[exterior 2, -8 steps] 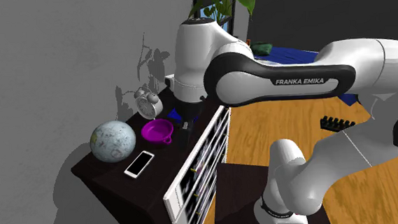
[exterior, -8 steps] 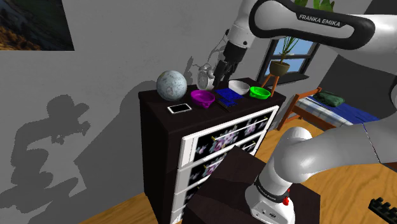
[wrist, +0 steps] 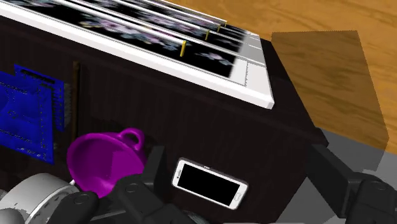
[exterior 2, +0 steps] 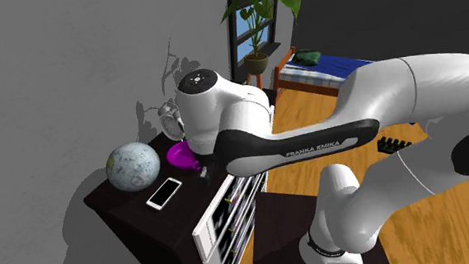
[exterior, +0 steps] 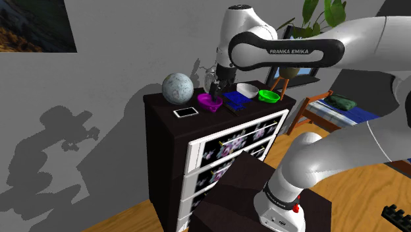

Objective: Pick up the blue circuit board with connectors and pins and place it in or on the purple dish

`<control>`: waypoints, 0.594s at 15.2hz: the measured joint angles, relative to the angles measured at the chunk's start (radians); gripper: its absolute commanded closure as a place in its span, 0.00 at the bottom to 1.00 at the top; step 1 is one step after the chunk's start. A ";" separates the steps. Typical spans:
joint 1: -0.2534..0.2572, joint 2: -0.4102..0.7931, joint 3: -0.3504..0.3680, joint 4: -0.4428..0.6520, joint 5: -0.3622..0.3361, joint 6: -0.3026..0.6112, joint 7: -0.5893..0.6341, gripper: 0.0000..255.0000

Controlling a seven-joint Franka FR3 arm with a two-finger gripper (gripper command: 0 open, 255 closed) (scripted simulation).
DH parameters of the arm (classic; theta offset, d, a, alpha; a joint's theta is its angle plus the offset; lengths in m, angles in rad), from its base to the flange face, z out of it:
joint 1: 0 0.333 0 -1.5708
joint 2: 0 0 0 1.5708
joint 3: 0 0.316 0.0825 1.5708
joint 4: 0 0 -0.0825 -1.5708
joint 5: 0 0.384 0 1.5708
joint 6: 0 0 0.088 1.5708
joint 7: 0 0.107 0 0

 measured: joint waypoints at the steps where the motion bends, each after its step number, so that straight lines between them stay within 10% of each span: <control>1: -0.012 0.029 0.029 -0.006 -0.036 0.018 0.034 0.00; 9: -0.148 0.305 0.196 -0.005 -0.404 0.093 0.334 0.00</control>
